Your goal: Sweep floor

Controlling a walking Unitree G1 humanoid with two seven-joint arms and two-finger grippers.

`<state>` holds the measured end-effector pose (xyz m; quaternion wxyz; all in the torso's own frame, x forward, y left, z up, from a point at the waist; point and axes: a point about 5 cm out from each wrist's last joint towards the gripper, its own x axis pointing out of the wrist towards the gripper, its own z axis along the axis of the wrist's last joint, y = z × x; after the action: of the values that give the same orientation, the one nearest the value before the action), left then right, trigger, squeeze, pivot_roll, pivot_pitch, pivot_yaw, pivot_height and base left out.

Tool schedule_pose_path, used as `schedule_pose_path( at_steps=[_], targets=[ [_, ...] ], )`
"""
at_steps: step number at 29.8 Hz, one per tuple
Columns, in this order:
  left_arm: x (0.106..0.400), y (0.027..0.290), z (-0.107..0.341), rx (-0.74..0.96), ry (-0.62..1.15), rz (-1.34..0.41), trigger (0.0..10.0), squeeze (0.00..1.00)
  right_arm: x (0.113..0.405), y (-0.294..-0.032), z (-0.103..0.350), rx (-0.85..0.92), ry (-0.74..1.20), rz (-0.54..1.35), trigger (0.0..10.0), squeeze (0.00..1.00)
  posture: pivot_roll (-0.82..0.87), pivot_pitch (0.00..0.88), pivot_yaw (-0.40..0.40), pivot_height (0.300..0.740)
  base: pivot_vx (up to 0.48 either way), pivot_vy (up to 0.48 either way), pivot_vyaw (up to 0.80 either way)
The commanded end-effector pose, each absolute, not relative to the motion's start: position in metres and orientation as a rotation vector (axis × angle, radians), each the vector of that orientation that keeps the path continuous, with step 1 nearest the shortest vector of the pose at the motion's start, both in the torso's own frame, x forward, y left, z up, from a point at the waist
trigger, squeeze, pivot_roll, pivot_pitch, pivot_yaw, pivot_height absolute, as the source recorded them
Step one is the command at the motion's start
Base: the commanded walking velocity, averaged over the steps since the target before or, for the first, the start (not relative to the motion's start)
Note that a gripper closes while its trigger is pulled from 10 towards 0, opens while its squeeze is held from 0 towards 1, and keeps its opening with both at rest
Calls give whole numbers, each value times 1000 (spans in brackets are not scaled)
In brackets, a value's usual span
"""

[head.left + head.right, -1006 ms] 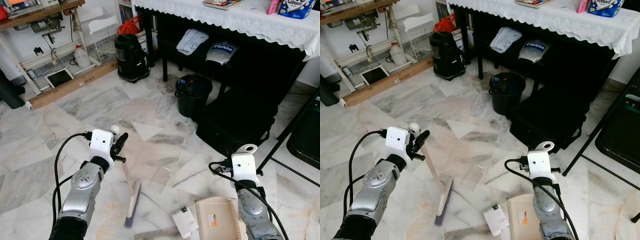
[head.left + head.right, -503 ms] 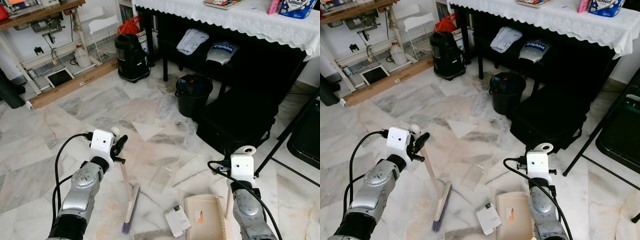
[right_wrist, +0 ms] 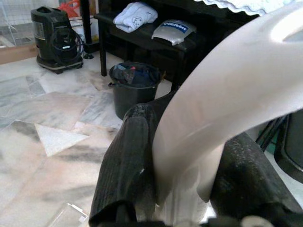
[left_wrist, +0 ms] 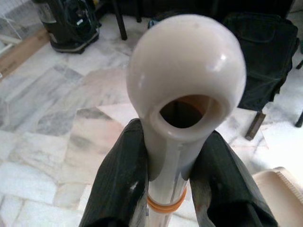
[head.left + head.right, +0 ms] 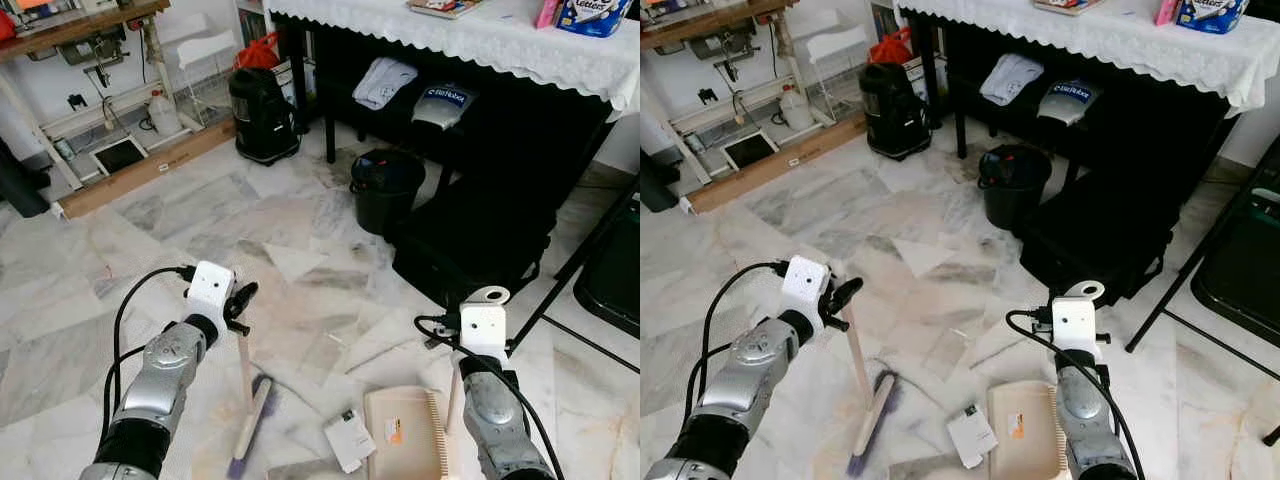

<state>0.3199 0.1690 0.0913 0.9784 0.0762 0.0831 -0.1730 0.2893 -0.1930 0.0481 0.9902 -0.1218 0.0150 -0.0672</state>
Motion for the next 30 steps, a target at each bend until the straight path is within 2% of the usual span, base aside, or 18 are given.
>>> schedule_pose_path(
  at_steps=[1, 11, 14, 23, 30],
  targets=[
    [317, 171, 82, 120, 234, -358, 10000, 0, 292, -190, 52, -235, 7, -129, 10000, 0, -49, 88, 76, 740, 0, 0, 0],
    [318, 173, 83, -95, 320, -396, 10000, 0, 295, -189, 54, -231, 1, -127, 10000, 0, -42, 91, 76, 740, 0, 0, 0],
    [318, 174, 84, -109, 329, -391, 10000, 0, 295, -189, 54, -231, 0, -127, 10000, 0, -41, 90, 76, 740, 0, 0, 0],
    [325, 183, 90, -255, 346, -321, 10000, 0, 296, -189, 55, -228, -5, -127, 10000, 0, -41, 93, 73, 740, 0, 0, 0],
    [335, 186, 104, -369, 293, -291, 10000, 0, 298, -189, 57, -214, -15, -134, 10000, 0, -46, 89, 75, 740, 0, 0, 0]
  ],
)
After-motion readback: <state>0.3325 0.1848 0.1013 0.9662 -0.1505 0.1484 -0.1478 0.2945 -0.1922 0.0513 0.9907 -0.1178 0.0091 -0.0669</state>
